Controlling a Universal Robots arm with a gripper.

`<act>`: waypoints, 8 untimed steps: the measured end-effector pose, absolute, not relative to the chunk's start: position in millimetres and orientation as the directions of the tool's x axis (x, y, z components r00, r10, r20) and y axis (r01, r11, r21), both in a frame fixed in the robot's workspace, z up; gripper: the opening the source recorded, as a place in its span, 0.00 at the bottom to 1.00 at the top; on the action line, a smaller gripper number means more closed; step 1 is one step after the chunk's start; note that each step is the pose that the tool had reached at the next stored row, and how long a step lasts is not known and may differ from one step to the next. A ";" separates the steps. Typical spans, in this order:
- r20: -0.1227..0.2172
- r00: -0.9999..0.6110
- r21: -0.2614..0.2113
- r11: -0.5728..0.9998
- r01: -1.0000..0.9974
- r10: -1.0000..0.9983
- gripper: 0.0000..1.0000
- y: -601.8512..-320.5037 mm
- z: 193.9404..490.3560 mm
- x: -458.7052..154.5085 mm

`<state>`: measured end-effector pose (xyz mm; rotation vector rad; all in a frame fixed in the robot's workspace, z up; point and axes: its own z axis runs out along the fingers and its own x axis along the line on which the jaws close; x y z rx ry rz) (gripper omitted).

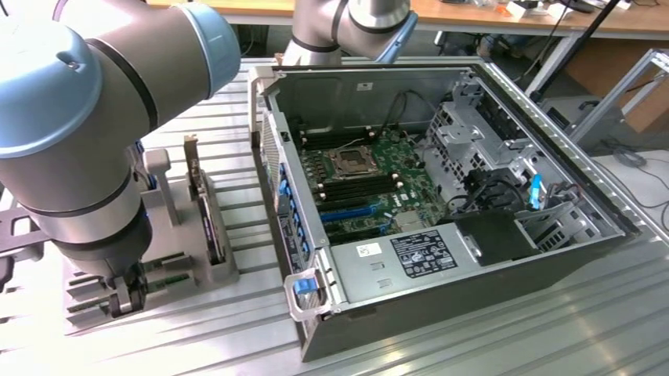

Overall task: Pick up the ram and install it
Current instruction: 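Pick up the ram and move it above insertion slot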

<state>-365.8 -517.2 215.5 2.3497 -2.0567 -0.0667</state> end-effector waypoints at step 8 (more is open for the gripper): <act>-0.018 0.132 0.042 -0.133 -0.990 -0.991 0.12 -517.3 219.8 -365.8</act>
